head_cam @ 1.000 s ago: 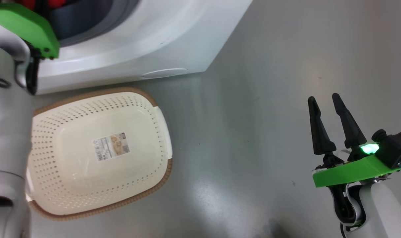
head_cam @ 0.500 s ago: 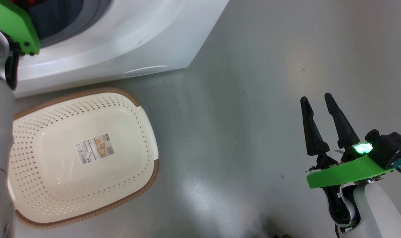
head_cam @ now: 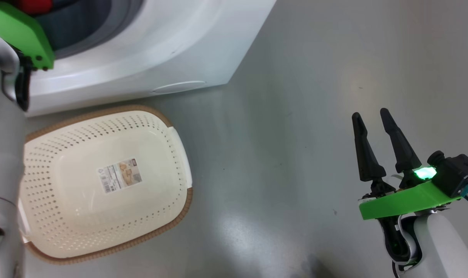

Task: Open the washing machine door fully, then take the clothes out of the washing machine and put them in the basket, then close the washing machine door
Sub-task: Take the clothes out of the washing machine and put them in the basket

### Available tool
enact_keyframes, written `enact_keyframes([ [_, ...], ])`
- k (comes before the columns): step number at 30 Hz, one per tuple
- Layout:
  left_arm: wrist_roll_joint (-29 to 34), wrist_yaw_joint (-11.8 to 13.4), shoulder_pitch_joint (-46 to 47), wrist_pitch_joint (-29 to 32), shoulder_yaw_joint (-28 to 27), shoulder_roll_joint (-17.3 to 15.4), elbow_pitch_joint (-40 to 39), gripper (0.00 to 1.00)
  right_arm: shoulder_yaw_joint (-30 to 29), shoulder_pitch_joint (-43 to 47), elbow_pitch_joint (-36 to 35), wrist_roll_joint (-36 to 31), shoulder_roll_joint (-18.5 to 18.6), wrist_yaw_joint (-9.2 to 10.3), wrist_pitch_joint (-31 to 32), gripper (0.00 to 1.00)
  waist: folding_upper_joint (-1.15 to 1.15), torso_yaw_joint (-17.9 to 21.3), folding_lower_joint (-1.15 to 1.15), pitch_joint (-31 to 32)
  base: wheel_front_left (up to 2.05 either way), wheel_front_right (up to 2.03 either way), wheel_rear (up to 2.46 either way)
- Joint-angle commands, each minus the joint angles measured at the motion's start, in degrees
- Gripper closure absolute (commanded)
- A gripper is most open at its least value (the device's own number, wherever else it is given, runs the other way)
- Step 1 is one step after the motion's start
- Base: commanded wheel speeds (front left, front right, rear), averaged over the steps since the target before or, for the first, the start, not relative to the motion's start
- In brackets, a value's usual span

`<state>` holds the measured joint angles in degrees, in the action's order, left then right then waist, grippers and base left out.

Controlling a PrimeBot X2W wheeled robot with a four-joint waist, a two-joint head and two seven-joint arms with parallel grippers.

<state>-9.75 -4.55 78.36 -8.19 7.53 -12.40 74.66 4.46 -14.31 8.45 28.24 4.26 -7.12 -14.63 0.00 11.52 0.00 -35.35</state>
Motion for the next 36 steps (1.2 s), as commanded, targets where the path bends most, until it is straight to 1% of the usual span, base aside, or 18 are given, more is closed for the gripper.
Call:
enact_keyframes([
  [1,-1.2,-0.2,-1.4,-2.4,-0.9,-1.8,-1.0,1.00,0.7,0.8,-1.4,0.2,0.9,-0.36,-0.4,0.00,0.00,-1.0,0.00,1.0,0.00,0.00,0.00],
  [4,-2.6,-0.3,-3.2,-5.5,-1.9,-1.1,-1.8,1.00,0.4,1.3,-1.3,0.0,1.2,-0.36,-0.4,0.00,0.00,-2.0,0.00,2.5,0.00,0.00,0.00],
  [7,-3.9,-0.7,-6.0,-6.7,-2.9,-0.2,-4.6,1.00,0.3,2.0,-1.2,-0.1,1.6,-0.36,-0.4,0.00,0.00,-3.1,0.00,4.3,0.00,0.00,0.00],
  [8,-4.4,-1.0,-8.7,-6.8,-3.9,0.1,-10.3,1.00,0.1,2.4,-1.2,-0.2,1.9,-0.36,-0.4,0.00,0.00,-3.9,0.00,5.4,0.00,0.00,0.00],
  [11,-4.9,-1.1,-14.5,-6.8,-6.0,1.3,-19.5,1.00,-0.2,3.0,-1.0,-0.3,2.4,-0.36,-0.4,0.00,0.00,-5.1,0.00,7.0,0.00,0.00,0.00],
  [18,-3.2,-1.8,-27.5,-6.8,-10.8,5.1,-37.3,1.00,-0.7,4.5,-0.6,-0.4,3.1,-0.36,-0.4,0.00,0.00,-7.5,0.00,10.0,0.00,0.00,0.00],
  [19,-3.2,-1.8,-27.5,-6.8,-10.8,5.1,-37.3,1.00,-0.7,4.5,-0.6,-0.4,3.1,-0.36,-0.4,0.00,0.00,-7.5,0.00,10.0,0.00,0.00,0.00],
  [23,-2.2,-2.2,-34.0,-6.8,-13.2,7.3,-45.5,1.00,-1.1,5.4,-0.5,-0.4,3.4,-0.36,-0.4,0.00,0.00,-8.4,0.00,11.5,0.00,0.00,0.00],
  [27,-1.5,-2.6,-39.2,-6.8,-14.8,8.7,-53.4,1.00,-1.5,6.0,-0.5,-0.4,3.6,-0.36,-0.4,0.00,0.00,-8.9,0.00,12.3,0.00,0.00,0.00],
  [31,-1.9,-2.8,-43.8,-6.8,-15.7,9.3,-61.0,1.00,-1.9,6.5,-0.7,-0.4,3.7,-0.36,-0.4,0.00,0.00,-9.4,0.00,12.8,0.00,0.00,0.00],
  [36,-3.5,-2.9,-48.3,-6.8,-15.2,9.5,-69.1,1.00,-2.0,6.9,-0.7,-0.4,3.7,-0.36,-0.4,0.00,0.00,-9.8,0.00,13.1,0.00,0.00,0.00],
])
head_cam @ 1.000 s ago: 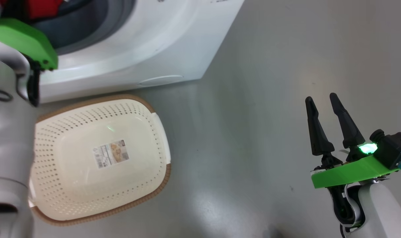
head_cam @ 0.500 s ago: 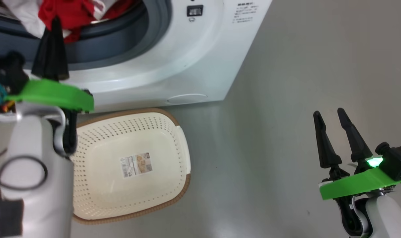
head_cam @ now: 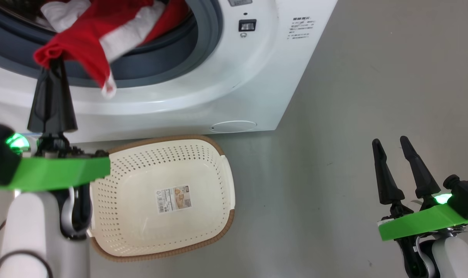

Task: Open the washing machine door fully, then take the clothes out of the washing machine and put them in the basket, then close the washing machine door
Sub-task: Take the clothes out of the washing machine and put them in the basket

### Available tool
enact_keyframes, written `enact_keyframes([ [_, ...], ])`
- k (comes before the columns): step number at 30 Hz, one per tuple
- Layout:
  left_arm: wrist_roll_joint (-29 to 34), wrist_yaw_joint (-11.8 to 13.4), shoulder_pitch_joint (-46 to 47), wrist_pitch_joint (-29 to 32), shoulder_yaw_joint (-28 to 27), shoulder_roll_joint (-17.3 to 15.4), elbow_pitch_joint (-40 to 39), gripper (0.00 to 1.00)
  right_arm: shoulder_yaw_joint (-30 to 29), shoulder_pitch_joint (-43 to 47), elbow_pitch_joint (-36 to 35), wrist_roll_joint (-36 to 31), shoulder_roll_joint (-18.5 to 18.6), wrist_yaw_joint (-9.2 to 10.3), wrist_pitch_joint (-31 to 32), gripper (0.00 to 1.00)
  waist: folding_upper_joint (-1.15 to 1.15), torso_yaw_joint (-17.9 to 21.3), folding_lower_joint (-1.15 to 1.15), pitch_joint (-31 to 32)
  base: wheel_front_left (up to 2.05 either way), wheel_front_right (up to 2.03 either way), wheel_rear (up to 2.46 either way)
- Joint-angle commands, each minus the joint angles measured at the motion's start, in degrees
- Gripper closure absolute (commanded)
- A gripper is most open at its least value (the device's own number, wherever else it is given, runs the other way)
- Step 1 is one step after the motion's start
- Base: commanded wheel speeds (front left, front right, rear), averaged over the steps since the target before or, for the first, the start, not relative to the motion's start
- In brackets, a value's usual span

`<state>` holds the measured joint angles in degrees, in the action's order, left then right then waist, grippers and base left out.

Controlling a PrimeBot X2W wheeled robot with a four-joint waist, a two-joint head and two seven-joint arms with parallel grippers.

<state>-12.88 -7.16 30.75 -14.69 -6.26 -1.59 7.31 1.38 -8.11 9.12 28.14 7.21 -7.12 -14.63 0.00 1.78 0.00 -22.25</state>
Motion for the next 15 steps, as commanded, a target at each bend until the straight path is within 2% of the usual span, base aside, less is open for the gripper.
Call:
enact_keyframes([
  [1,-0.8,-0.3,-1.4,-0.3,-1.2,-1.3,-3.4,1.00,1.0,0.7,-1.4,-0.3,0.7,-0.36,-0.4,0.00,0.00,-0.2,0.00,0.1,0.00,0.00,0.00],
  [7,-1.9,0.0,-5.0,-0.3,0.1,-1.3,-13.7,1.00,1.2,0.9,-1.3,-0.3,0.6,-0.36,-0.4,0.00,0.00,-0.4,0.00,0.3,0.00,0.00,0.00],
  [15,-2.6,2.6,-7.2,-0.3,1.7,-1.3,-26.8,1.00,1.4,1.2,-1.2,-0.1,0.7,-0.36,-0.4,0.00,0.00,-0.5,0.00,0.7,0.00,0.00,0.00],
])
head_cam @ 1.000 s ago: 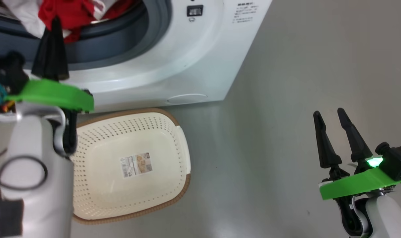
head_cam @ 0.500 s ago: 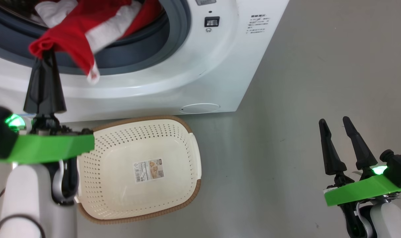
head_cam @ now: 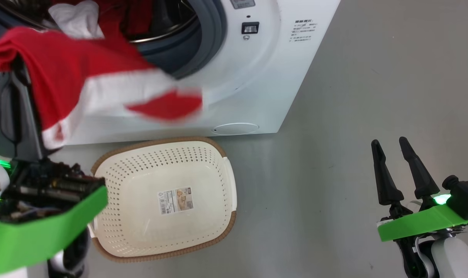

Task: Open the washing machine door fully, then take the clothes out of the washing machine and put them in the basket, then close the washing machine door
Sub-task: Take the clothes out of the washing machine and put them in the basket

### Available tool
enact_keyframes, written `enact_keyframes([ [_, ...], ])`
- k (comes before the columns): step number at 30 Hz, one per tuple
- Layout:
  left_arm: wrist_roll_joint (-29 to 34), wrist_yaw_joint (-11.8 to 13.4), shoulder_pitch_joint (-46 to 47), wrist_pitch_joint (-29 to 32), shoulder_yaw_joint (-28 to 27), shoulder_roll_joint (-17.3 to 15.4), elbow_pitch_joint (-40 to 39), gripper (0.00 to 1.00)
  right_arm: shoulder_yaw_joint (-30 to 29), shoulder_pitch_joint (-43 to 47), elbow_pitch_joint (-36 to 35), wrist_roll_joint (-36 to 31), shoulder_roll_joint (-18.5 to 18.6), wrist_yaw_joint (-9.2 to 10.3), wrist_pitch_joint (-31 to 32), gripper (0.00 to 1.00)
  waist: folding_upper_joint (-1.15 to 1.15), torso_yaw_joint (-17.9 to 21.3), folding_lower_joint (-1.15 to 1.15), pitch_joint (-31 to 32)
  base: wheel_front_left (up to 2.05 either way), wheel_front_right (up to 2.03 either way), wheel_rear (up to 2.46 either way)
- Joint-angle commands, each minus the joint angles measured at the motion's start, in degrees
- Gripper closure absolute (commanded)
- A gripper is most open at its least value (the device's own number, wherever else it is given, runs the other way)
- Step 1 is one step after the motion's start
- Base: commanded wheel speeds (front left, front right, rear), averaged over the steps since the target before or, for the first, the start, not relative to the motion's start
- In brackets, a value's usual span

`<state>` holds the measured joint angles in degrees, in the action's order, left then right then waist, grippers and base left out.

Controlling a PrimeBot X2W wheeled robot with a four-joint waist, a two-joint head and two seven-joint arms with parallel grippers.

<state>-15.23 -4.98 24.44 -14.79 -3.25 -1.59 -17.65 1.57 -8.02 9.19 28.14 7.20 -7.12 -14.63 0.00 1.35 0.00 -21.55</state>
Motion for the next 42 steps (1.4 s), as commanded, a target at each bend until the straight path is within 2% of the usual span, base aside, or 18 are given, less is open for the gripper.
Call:
enact_keyframes([
  [1,-0.1,0.6,-1.1,-0.2,-0.7,-1.3,-2.6,0.91,1.2,1.2,-1.3,-0.1,0.7,-0.36,-0.4,0.00,0.00,-0.1,0.00,0.0,0.00,0.00,0.00],
  [3,0.2,1.0,-1.4,-0.2,0.3,-1.3,-3.8,0.87,1.3,1.2,-1.2,-0.2,0.7,-0.36,-0.4,0.00,0.00,0.0,0.00,0.1,0.00,0.00,0.00],
  [6,0.4,1.4,-2.6,-0.2,1.6,-1.3,-1.7,0.90,1.6,1.2,-1.2,-0.1,0.7,-0.36,-0.4,0.00,0.00,0.2,0.00,0.2,0.00,0.00,0.00],
  [9,0.8,1.4,-4.0,-0.2,2.1,-1.3,2.0,1.00,2.0,0.9,-1.2,-0.1,0.7,-0.36,-0.4,0.00,0.00,0.7,0.00,0.0,0.00,0.00,0.00],
  [15,-0.9,1.4,-6.3,-0.2,1.8,-1.3,8.6,1.00,2.2,0.9,-1.4,0.0,0.4,-0.36,-0.4,0.00,0.00,1.4,0.00,-1.1,0.00,0.00,0.00],
  [25,1.2,-0.3,-6.5,-0.2,1.7,-1.3,25.8,1.00,2.0,-0.6,-1.7,0.1,0.1,-0.36,-0.4,0.00,0.00,2.1,0.00,-4.4,0.00,0.00,0.00],
  [32,3.0,-1.6,-2.2,-0.2,0.8,-1.3,37.8,1.00,2.2,-2.3,-2.1,0.1,-0.4,-0.36,-0.4,0.00,0.00,2.6,0.00,-7.9,0.00,0.00,0.00],
  [42,5.1,-2.2,4.2,-0.2,0.6,-1.3,53.7,1.00,2.1,-4.5,-2.8,0.1,-0.7,-0.36,-0.4,0.00,0.00,3.7,0.00,-13.5,0.00,0.00,0.00],
])
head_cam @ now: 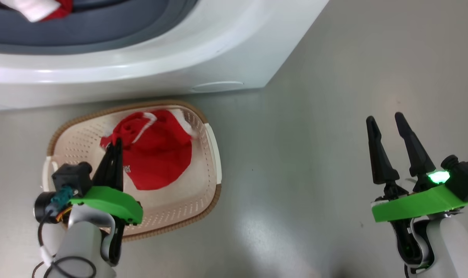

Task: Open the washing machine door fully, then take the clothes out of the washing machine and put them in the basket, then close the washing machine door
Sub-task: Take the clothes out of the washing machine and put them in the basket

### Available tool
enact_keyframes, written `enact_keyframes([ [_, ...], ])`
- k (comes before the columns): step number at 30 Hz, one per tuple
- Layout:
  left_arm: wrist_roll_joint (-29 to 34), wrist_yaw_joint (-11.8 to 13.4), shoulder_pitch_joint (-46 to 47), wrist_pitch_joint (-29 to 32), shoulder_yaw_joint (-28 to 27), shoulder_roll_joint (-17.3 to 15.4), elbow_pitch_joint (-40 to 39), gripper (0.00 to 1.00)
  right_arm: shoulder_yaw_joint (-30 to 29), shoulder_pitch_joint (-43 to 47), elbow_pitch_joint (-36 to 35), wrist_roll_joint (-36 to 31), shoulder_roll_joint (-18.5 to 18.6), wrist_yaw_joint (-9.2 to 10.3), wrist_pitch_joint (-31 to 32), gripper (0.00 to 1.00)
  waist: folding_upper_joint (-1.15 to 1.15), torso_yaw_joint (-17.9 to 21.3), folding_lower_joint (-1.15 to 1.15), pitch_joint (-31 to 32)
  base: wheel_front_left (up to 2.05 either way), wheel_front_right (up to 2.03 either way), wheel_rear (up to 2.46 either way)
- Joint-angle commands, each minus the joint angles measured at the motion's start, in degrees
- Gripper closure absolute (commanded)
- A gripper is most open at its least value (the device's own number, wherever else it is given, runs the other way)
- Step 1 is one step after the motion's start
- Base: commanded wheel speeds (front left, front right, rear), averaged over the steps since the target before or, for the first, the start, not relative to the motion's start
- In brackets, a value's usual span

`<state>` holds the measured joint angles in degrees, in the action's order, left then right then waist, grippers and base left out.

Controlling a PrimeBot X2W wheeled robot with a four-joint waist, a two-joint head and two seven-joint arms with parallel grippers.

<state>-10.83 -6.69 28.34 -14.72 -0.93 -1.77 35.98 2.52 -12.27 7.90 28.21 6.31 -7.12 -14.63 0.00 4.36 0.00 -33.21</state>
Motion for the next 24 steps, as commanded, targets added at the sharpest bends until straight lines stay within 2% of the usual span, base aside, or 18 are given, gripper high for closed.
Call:
enact_keyframes([
  [1,0.8,-0.5,0.9,-0.3,-1.7,-1.1,1.7,1.00,1.2,-0.5,-1.6,0.0,0.1,-0.36,-0.4,0.00,0.00,0.8,0.00,-2.3,0.00,0.00,0.00],
  [13,2.4,-0.7,7.3,-0.3,-1.2,-1.1,16.0,1.00,1.4,-2.1,-2.1,-0.1,0.0,-0.36,-0.4,0.00,0.00,1.4,0.00,-6.4,0.00,0.00,0.00],
  [18,2.1,-0.5,8.7,-0.3,-1.5,-1.1,18.5,1.00,1.4,-2.2,-2.3,-0.2,0.1,-0.36,-0.4,0.00,0.00,1.4,0.00,-6.8,0.00,0.00,0.00],
  [22,2.5,-0.5,9.2,-0.3,-2.1,-1.1,19.3,0.81,1.5,-2.3,-2.3,-0.3,0.1,-0.36,-0.4,0.00,0.00,1.4,0.00,-6.7,0.00,0.00,0.00],
  [24,2.6,-0.5,9.2,-0.3,-2.3,-1.1,19.5,0.56,1.5,-2.2,-2.2,-0.3,0.1,-0.36,-0.4,0.00,0.00,1.4,0.00,-6.5,0.00,0.00,0.00],
])
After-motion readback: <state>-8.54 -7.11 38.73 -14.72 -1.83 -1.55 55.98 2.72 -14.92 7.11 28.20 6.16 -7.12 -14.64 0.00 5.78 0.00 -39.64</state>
